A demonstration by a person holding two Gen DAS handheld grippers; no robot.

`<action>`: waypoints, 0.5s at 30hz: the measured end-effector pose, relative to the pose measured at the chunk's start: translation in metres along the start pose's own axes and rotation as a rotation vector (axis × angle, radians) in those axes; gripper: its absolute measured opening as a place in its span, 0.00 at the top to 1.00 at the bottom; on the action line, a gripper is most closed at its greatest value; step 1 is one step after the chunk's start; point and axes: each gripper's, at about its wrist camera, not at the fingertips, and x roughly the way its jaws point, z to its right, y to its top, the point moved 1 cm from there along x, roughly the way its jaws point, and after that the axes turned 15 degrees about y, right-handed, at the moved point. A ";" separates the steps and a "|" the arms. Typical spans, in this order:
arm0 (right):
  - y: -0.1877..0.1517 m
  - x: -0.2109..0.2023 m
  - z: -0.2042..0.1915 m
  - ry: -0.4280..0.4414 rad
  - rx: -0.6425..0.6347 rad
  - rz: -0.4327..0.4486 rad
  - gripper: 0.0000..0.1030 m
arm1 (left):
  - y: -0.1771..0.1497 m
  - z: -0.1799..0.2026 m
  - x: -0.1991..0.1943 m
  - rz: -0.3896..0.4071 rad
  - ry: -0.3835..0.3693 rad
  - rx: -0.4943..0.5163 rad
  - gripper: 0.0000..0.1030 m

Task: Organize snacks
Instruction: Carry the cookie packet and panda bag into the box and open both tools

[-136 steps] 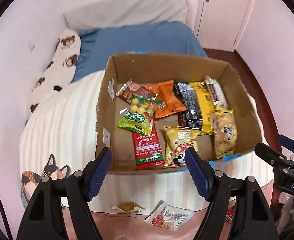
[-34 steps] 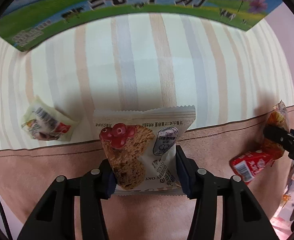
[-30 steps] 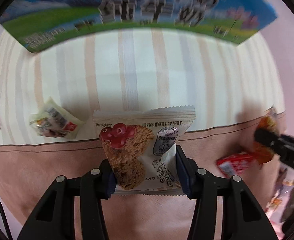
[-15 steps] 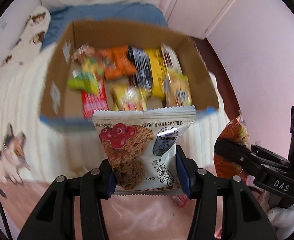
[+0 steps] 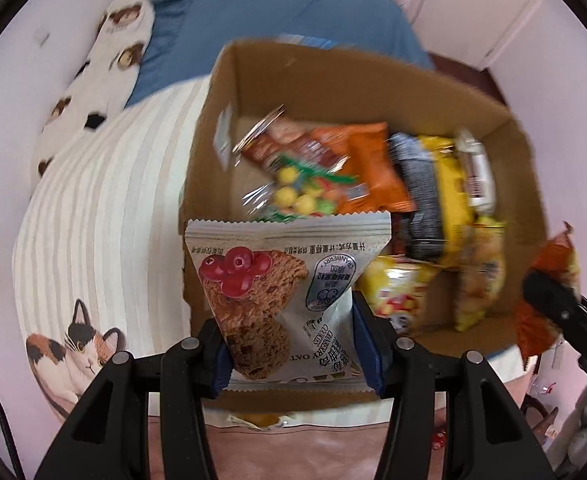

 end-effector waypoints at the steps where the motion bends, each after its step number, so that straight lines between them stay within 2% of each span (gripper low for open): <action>1: 0.001 0.012 0.004 -0.005 0.011 -0.012 0.48 | 0.002 -0.001 0.009 -0.022 0.008 -0.005 0.52; 2: 0.002 0.021 0.010 -0.012 0.032 -0.033 0.47 | 0.003 -0.002 0.017 -0.043 0.012 -0.013 0.51; 4: 0.001 0.039 0.020 -0.049 0.051 -0.082 0.24 | 0.004 -0.002 0.026 -0.061 -0.003 -0.029 0.51; 5: 0.001 0.044 0.021 -0.071 0.045 -0.087 0.09 | 0.005 -0.001 0.031 -0.065 -0.006 -0.031 0.46; 6: 0.001 0.045 0.023 -0.086 0.037 -0.090 0.08 | 0.004 0.001 0.032 -0.068 -0.007 -0.029 0.32; 8: 0.000 0.051 0.027 -0.121 0.029 -0.112 0.07 | 0.003 0.006 0.031 -0.052 -0.013 -0.018 0.23; 10: -0.002 0.050 0.030 -0.126 0.032 -0.114 0.04 | 0.000 0.009 0.025 -0.025 -0.006 -0.018 0.21; 12: -0.003 0.050 0.034 -0.140 0.034 -0.108 0.04 | -0.001 0.009 0.019 0.006 -0.007 -0.017 0.12; 15: -0.007 0.042 0.037 -0.149 0.036 -0.091 0.04 | -0.002 0.007 0.010 0.021 -0.014 -0.024 0.12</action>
